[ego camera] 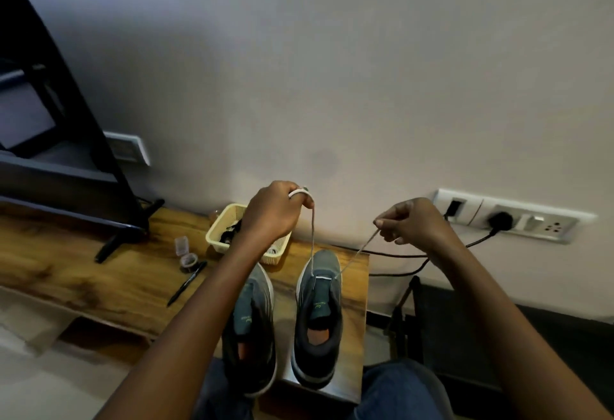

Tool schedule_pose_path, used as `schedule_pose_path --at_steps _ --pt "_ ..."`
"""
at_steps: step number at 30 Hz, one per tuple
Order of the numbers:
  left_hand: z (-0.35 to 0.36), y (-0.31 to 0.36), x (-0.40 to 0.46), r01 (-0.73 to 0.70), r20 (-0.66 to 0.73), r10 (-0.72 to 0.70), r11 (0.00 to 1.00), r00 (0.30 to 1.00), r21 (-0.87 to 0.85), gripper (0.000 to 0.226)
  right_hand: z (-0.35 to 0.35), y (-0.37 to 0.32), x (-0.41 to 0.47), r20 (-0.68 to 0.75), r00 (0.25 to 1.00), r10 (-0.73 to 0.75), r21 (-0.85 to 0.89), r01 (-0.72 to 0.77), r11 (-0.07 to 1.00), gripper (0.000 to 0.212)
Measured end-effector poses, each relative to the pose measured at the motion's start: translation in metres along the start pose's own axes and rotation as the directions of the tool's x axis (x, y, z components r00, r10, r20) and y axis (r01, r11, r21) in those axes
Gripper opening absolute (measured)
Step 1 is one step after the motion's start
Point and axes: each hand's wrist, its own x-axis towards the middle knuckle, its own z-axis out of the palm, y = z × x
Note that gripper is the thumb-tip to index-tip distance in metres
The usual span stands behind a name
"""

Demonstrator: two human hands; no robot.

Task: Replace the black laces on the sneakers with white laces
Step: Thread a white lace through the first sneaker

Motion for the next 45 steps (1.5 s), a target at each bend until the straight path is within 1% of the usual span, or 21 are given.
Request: schedule_pose_path --at_steps 3,5,6,8,11,15,19,20,22,25,28,30,33,35,37,39,40,41,42,44,45 --pt "-0.001 0.016 -0.004 -0.011 -0.009 0.012 0.996 1.0 0.087 0.027 -0.009 -0.013 -0.007 -0.051 0.998 -0.048 -0.023 0.046 0.999 0.005" --pt "-0.002 0.025 -0.008 -0.006 -0.005 0.006 0.996 1.0 0.09 0.025 -0.013 -0.021 -0.011 -0.066 0.995 -0.077 -0.036 0.075 0.997 0.006" --pt "-0.004 0.03 -0.01 -0.003 0.014 0.002 0.998 1.0 0.057 0.024 -0.014 -0.024 -0.012 -0.071 0.993 -0.093 -0.034 0.09 0.995 0.007" --pt "-0.009 0.041 -0.013 0.01 0.085 -0.001 0.995 0.996 -0.104 0.026 -0.016 -0.031 -0.014 -0.088 0.989 -0.117 -0.022 0.116 0.993 0.007" --pt "-0.02 0.053 -0.013 0.073 0.208 0.009 0.921 0.978 -0.384 0.029 -0.016 -0.039 -0.014 -0.128 0.983 -0.129 0.031 0.134 0.991 0.006" --pt "-0.027 0.058 -0.005 0.09 0.293 0.074 0.857 0.953 -0.508 0.034 -0.016 -0.043 -0.016 -0.14 0.981 -0.131 0.141 0.151 0.978 0.005" --pt "-0.023 0.058 0.001 0.154 0.36 0.098 0.778 0.928 -0.609 0.04 -0.016 -0.044 -0.019 -0.159 0.982 -0.106 0.268 0.146 0.952 0.007" --pt "-0.022 0.057 0.001 0.144 0.355 0.109 0.775 0.928 -0.616 0.038 -0.017 -0.045 -0.019 -0.175 0.979 -0.106 0.285 0.153 0.946 0.007" --pt "-0.016 0.055 0.001 0.093 0.336 0.139 0.803 0.932 -0.589 0.033 -0.019 -0.045 -0.019 -0.199 0.972 -0.123 0.288 0.178 0.941 0.007" --pt "-0.003 0.055 0.003 0.027 0.293 0.169 0.826 0.941 -0.564 0.04 -0.021 -0.047 -0.017 -0.216 0.961 -0.175 0.233 0.225 0.946 0.007" --pt "0.014 0.061 0.005 -0.026 0.248 0.186 0.845 0.951 -0.534 0.037 -0.021 -0.049 -0.016 -0.162 0.961 -0.223 0.174 0.25 0.952 0.008" --pt "0.026 0.064 0.006 -0.057 0.215 0.196 0.851 0.957 -0.523 0.035 -0.02 -0.05 -0.015 -0.119 0.961 -0.251 0.098 0.263 0.96 0.009" --pt "0.038 0.067 0.006 -0.111 0.115 0.183 0.882 0.976 -0.458 0.027 -0.02 -0.049 -0.013 -0.126 0.951 -0.284 0.002 0.287 0.958 0.014" --pt "0.043 0.067 0.008 -0.129 0.038 0.159 0.901 0.987 -0.414 0.022 -0.022 -0.045 -0.012 -0.156 0.941 -0.3 0.049 0.31 0.949 0.012" --pt "0.045 0.067 0.011 -0.137 -0.028 0.138 0.905 0.99 -0.403 0.019 -0.022 -0.04 -0.012 -0.246 0.931 -0.27 0.167 0.315 0.934 0.009" --pt "0.046 0.066 0.014 -0.14 -0.054 0.13 0.893 0.99 -0.427 0.018 -0.016 -0.024 -0.014 -0.375 0.917 -0.135 0.317 0.264 0.911 0.008" --pt "0.047 0.066 0.015 -0.138 -0.053 0.127 0.886 0.99 -0.443 0.018 -0.006 -0.01 -0.014 -0.397 0.917 -0.033 0.397 0.204 0.895 0.006" --pt "0.047 0.066 0.016 -0.134 -0.051 0.125 0.878 0.991 -0.46 0.017 0.006 0.005 -0.016 -0.384 0.921 0.06 0.432 0.122 0.893 0.006" --pt "0.048 0.066 0.016 -0.13 -0.047 0.122 0.869 0.991 -0.477 0.017 0.022 0.024 -0.015 -0.339 0.93 0.141 0.428 0.019 0.904 0.005" --pt "0.049 0.065 0.018 -0.123 -0.043 0.117 0.862 0.992 -0.491 0.015 0.058 0.056 -0.016 -0.18 0.952 0.248 0.326 -0.18 0.928 0.003" --pt "0.05 0.065 0.019 -0.118 -0.04 0.113 0.867 0.993 -0.484 0.013 0.077 0.069 -0.017 -0.087 0.952 0.292 0.259 -0.261 0.93 0.01"
